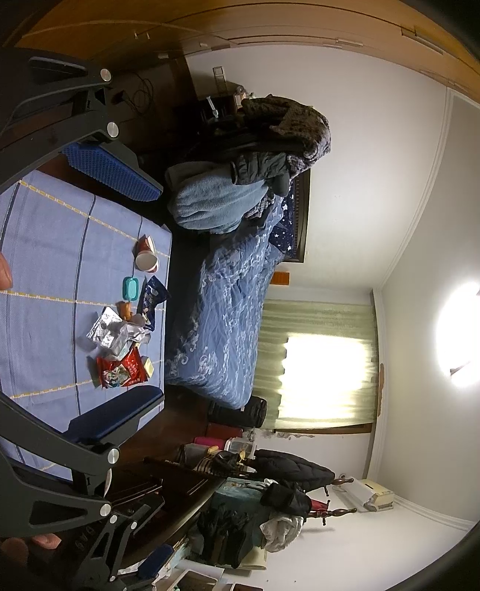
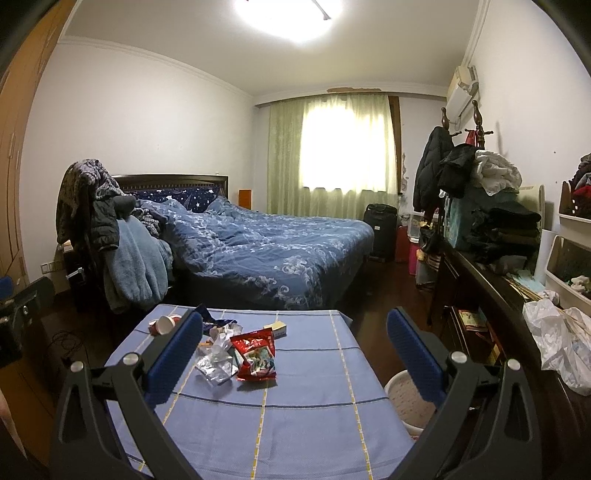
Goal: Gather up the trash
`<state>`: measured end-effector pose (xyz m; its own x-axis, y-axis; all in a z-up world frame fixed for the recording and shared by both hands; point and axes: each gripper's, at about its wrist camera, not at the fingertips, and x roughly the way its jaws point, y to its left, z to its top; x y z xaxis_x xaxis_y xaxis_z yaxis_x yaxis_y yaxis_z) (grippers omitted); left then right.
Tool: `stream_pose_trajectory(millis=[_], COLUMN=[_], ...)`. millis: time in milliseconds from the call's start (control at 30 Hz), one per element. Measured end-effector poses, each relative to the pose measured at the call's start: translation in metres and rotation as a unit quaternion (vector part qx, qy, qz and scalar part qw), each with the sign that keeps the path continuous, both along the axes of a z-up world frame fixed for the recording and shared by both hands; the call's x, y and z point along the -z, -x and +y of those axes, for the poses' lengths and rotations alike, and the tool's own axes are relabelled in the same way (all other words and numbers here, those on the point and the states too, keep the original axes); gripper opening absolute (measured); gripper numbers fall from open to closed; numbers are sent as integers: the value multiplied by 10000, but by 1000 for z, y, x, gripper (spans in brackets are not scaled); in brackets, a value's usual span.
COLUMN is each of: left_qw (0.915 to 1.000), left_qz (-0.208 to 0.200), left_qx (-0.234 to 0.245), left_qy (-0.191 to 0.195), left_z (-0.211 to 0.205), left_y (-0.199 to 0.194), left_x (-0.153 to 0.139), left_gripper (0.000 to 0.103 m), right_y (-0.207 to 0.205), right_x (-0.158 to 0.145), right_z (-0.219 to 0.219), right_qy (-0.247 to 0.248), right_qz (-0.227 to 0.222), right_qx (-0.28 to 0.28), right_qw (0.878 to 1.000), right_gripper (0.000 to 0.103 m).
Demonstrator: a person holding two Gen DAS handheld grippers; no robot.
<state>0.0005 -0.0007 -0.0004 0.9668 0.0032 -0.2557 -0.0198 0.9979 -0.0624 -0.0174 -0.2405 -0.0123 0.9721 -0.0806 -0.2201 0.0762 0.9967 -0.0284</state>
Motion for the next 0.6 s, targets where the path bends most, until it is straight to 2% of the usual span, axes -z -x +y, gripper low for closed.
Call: stream_pose_trajectory(millis=[600], left_qw=[10000], left_qz=[14], left_qx=[1], left_qy=[-5], left_z=[0], left_y=[0], left_x=[0], left_gripper=[99], right_y=[-3], right_x=[4], right_z=[0], right_qy=[12], right_qz=[95], right_qx=[-31], right_qw=[9999], right_gripper=[100])
